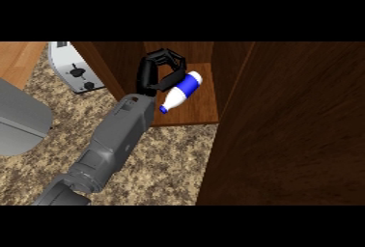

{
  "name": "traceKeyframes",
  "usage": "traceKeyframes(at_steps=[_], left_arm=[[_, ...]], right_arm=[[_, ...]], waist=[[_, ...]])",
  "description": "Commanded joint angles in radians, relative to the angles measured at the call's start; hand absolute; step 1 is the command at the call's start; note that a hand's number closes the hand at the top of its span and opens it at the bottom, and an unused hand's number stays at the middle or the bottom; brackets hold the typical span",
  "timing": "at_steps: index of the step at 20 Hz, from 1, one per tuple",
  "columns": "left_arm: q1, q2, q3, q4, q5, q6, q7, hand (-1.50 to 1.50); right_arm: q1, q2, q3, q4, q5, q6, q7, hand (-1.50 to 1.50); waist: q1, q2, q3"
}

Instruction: Pick up the bottled water, place it into the cabinet and close the cabinet

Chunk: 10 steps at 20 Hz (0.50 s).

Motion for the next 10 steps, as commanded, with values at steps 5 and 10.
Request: traceKeyframes(at_steps=[5,10], left_arm=[[0.105,0.001,-0.057,-0.123,0.106,-0.241,0.053,1.50],[0.228,0.001,-0.120,-0.280,0.134,-0.324,0.098,1.50]], right_arm=[[0.025,-0.034,-0.038,-0.048,0.034,-0.009,-0.009,-1.50],[0.083,-0.081,0.005,-0.076,0.076,-0.026,-0.019,-1.50]], waist=[[0.042,-0.015,0.002],[0.065,-0.025,0.002]])
